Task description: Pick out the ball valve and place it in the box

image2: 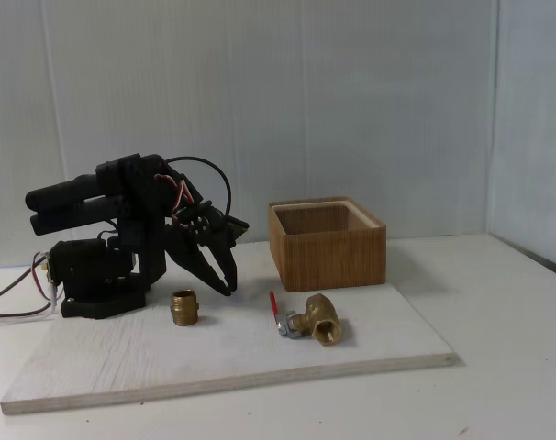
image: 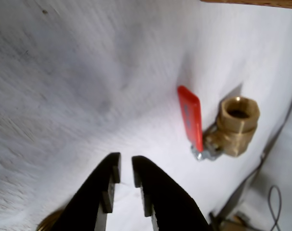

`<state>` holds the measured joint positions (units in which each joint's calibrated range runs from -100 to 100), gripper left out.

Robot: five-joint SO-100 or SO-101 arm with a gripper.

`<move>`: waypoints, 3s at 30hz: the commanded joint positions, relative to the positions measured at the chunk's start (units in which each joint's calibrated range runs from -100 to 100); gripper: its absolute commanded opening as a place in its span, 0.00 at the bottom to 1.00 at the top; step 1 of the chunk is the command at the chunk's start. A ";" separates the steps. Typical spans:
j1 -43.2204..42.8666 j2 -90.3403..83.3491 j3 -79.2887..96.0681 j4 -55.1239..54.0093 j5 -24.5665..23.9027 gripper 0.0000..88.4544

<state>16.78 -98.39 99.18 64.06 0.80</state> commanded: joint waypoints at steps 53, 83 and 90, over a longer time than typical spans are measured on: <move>-0.03 0.26 0.37 0.13 0.13 0.02; -4.68 0.26 -26.08 15.36 -0.02 0.01; -6.97 0.43 -37.63 18.38 0.03 0.01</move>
<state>10.26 -98.56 67.04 82.03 0.80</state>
